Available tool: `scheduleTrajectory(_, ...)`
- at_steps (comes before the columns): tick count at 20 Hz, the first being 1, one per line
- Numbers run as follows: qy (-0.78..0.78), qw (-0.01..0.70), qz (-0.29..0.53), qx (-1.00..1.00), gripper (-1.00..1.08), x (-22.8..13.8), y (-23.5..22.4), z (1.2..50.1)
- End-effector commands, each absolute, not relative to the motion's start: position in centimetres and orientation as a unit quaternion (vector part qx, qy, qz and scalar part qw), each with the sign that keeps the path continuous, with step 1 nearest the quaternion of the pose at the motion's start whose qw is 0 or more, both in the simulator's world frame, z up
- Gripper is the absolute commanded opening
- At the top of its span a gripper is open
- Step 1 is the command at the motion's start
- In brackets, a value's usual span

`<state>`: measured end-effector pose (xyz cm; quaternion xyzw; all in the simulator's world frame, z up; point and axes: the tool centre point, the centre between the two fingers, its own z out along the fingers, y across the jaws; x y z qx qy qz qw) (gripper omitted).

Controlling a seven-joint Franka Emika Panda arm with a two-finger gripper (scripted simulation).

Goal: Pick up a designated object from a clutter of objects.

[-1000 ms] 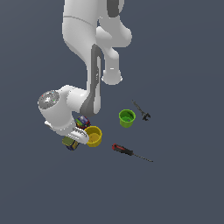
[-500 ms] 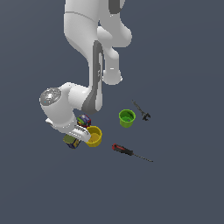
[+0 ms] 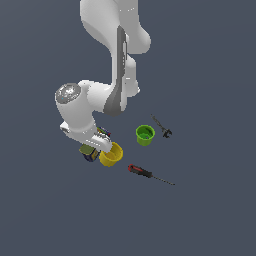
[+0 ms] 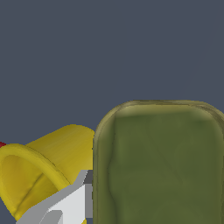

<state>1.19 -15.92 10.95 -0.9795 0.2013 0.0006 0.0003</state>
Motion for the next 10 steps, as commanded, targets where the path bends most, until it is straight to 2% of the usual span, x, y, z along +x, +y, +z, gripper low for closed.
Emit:
scheduleTrajectory(1, 0.200, 0.001, 0.000, -0.980, -1.00, 0.4, -14.4, 12.5)
scheduleTrajectory(10, 0.200, 0.000, 0.000, -0.980, -1.00, -2.9, -8.9, 18.6)
